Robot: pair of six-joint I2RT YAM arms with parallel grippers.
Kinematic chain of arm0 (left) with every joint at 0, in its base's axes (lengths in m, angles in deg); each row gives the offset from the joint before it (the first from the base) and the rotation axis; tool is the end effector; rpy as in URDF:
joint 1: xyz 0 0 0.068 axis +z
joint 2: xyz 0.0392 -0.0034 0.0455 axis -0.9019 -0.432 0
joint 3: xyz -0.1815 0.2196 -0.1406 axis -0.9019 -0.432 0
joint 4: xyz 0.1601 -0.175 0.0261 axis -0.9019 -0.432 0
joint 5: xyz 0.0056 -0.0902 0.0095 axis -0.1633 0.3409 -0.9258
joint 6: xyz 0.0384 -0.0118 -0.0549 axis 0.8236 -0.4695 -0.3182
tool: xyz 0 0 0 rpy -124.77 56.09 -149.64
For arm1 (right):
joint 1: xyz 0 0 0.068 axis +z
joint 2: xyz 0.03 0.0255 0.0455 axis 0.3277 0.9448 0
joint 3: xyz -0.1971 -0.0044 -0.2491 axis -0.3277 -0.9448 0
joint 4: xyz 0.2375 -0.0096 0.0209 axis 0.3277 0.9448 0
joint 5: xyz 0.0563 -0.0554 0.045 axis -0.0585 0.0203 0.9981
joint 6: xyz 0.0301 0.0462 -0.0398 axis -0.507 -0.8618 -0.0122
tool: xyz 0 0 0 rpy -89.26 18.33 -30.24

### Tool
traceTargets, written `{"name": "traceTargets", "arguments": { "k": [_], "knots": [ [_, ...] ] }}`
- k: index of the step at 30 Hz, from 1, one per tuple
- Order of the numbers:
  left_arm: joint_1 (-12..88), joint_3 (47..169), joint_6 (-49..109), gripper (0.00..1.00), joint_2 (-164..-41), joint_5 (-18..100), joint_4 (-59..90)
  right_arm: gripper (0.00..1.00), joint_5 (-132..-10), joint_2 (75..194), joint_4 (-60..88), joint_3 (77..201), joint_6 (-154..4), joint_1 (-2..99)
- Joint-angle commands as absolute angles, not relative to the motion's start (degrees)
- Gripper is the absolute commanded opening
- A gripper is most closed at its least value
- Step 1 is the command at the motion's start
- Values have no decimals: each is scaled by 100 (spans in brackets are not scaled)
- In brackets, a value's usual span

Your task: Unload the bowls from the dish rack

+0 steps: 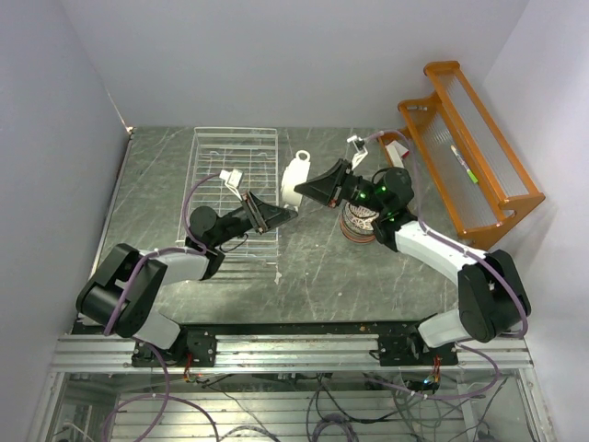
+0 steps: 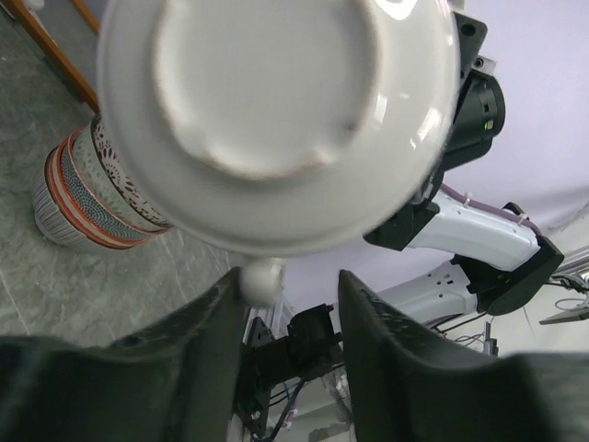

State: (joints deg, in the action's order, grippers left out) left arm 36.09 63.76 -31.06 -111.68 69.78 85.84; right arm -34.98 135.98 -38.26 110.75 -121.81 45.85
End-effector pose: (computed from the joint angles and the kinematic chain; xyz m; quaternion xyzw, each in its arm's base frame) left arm 0.2275 -0.1600 0.3031 0.0202 0.6258 -0.7045 0.3342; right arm 0.2540 0.1701 0.3753 -0.1609 0.6091 0.6499 0.4253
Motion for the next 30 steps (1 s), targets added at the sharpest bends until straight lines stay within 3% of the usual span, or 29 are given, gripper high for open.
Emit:
{"name": "traceTargets", "arguments": {
  "k": [1, 3, 5, 11, 18, 26, 30],
  "knots": [
    [3605, 6137, -3369, 69, -10990, 7120, 11242, 0, -3664, 13438, -2616, 11719, -11011, 4557],
    [3618, 6017, -3328, 86, -10968, 7138, 11233, 0, -3836, 13400, -1751, 12120, -10444, 4559],
    [3618, 5876, -3262, 91, -10952, 7120, 11234, 0, -4119, 13362, -808, 12492, -9848, 4554],
    [3623, 5540, -3041, 91, -10878, 7078, 10947, 0, -5140, 13558, 1141, 13448, -8440, 4551],
    [3622, 5471, -2975, 91, -10751, 7098, 10682, 0, -6848, 14994, 3441, 15323, -7018, 4553],
    [3626, 5408, -2168, 91, -9884, 7161, 9017, 0, -8535, 16706, 5106, 17227, -6368, 4554],
    [3623, 5471, -1746, 91, -9563, 7166, 8168, 0, -8991, 17429, 5233, 17716, -6124, 4527]
  ]
}}
